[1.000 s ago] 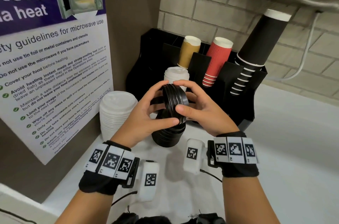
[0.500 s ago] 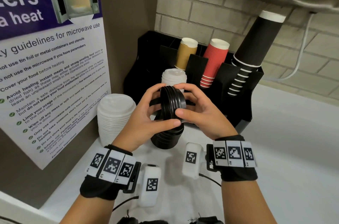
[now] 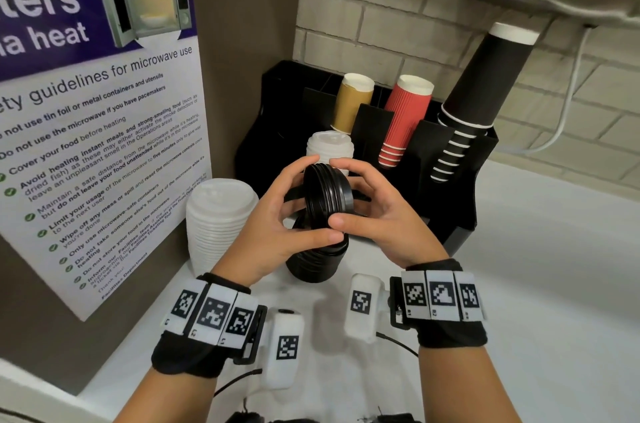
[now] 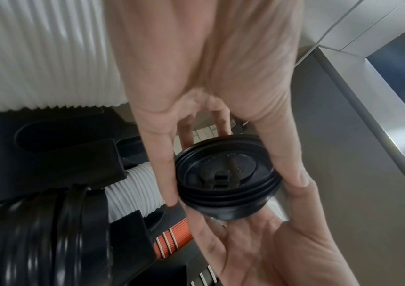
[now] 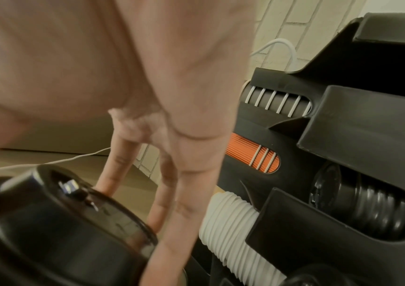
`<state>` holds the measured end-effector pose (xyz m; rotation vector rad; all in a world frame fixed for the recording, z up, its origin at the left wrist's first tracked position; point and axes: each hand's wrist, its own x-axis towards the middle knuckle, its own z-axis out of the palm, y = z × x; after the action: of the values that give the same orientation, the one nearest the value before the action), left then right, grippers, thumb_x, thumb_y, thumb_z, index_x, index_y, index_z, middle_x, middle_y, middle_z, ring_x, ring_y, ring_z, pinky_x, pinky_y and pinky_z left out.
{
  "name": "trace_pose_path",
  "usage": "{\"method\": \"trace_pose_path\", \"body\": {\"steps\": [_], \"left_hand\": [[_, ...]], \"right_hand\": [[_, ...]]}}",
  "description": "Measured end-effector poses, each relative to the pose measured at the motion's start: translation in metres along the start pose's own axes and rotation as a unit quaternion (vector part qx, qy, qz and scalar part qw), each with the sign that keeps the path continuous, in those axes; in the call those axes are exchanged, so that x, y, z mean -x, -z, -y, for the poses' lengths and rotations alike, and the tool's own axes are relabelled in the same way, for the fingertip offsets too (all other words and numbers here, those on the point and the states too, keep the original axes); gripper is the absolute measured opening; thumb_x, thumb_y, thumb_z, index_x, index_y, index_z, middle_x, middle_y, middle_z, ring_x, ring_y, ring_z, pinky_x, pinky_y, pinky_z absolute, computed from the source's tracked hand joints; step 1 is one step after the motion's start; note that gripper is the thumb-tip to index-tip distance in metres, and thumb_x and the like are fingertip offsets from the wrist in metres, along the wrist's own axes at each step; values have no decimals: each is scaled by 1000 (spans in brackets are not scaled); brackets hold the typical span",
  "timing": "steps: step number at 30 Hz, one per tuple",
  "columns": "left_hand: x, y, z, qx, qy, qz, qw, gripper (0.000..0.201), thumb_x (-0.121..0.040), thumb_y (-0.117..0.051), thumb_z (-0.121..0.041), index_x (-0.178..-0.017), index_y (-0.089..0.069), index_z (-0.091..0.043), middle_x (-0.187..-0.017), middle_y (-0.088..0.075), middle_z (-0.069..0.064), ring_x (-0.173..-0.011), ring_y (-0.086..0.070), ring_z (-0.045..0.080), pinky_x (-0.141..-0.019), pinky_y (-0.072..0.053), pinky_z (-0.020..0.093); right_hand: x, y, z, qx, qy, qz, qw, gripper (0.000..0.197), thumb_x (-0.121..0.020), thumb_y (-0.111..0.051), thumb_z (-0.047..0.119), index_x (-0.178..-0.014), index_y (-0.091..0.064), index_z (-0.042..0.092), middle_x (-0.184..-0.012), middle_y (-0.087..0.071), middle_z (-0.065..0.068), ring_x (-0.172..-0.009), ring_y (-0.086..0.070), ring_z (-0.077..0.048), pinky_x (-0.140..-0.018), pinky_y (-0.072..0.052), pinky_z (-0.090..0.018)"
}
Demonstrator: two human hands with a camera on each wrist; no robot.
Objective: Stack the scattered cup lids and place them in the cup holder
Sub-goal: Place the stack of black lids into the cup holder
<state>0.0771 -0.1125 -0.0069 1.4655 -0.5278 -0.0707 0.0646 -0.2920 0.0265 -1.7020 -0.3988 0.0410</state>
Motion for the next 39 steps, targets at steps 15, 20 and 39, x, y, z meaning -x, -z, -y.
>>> {"method": "trace_pose_path", "body": {"steps": [15, 20, 39], "left_hand": [[-1, -1, 5, 18, 4, 4, 1000, 96, -59, -91, -23, -135, -40, -53, -140, -45, -17, -127, -51, 6, -89, -53, 26], [-2, 4, 1, 5, 3, -94, 996, 75, -65, -80, -48, -130, -42, -51, -139, -44, -17, -123, -53, 2, -90, -50, 16], [-5, 5, -5, -18, 12, -143, 990, 32, -80, -63, -41, -111, -61, -37, -122, -56, -14, -104, -61, 2, -103, -48, 46]], "right_hand": [[-1, 1, -6, 5, -3, -29, 1000, 60, -67, -82, 22, -120, -55, 30, -111, -64, 4, -101, -66, -23, -92, -53, -47], [-18, 43, -10, 118, 38, -252, 960, 63, -71, -82, 15, -123, -47, 24, -121, -54, -2, -106, -60, -12, -87, -54, -30], [-63, 71, -46, 613, -183, 42, 768, 68, -65, -84, 27, -120, -44, 18, -122, -43, -5, -100, -54, -27, -82, -46, -37]]}}
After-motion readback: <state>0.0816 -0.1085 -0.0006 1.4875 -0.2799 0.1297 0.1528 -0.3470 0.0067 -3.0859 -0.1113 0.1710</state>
